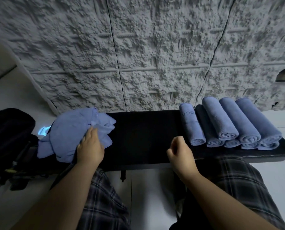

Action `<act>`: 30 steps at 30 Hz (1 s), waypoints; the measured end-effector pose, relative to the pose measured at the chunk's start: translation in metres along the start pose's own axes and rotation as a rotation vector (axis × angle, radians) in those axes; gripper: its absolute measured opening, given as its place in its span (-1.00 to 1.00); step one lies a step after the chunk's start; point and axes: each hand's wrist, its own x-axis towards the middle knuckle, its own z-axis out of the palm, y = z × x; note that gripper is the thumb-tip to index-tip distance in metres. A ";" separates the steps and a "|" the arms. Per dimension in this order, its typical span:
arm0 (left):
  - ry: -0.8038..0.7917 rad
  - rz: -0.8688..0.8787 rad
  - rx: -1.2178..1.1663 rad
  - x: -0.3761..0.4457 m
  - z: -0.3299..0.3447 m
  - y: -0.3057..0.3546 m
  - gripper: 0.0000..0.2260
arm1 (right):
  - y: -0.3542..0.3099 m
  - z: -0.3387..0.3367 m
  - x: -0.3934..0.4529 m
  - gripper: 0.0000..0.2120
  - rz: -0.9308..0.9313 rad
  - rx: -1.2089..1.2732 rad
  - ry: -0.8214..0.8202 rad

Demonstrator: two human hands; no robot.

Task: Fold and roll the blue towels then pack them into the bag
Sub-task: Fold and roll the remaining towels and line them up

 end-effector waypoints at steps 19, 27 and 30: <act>0.177 0.424 -0.033 -0.042 -0.021 0.043 -0.62 | 0.000 0.017 -0.001 -0.56 -0.161 0.051 -0.305; 0.064 0.718 -0.136 -0.074 0.006 0.078 -0.71 | -0.007 0.018 -0.009 -0.74 -0.219 0.138 -0.302; 0.080 0.725 -0.109 -0.075 0.003 0.076 -0.86 | -0.001 0.014 -0.006 -0.85 -0.276 0.108 -0.272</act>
